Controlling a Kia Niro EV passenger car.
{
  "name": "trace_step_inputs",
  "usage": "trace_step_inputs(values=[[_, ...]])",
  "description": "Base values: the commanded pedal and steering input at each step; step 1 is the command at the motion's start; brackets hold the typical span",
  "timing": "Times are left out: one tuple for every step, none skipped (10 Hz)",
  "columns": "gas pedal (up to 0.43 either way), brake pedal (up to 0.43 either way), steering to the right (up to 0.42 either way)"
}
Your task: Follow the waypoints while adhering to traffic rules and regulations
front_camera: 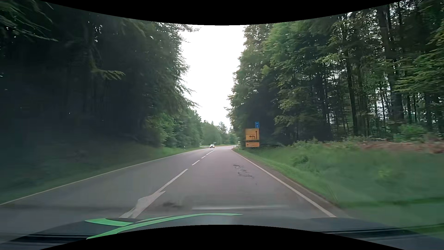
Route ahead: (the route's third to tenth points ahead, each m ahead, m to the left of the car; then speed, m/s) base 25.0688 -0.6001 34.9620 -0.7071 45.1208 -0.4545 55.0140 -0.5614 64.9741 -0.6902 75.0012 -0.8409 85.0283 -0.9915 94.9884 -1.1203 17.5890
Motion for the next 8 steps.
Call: trace_step_inputs(values=[[0.0,0.085,-0.002],[0.0,0.085,-0.002],[0.0,0.091,-0.002],[0.0,0.091,-0.002],[0.0,0.091,-0.002],[0.0,0.104,-0.001],[0.0,0.104,-0.002],[0.0,0.104,-0.001]])
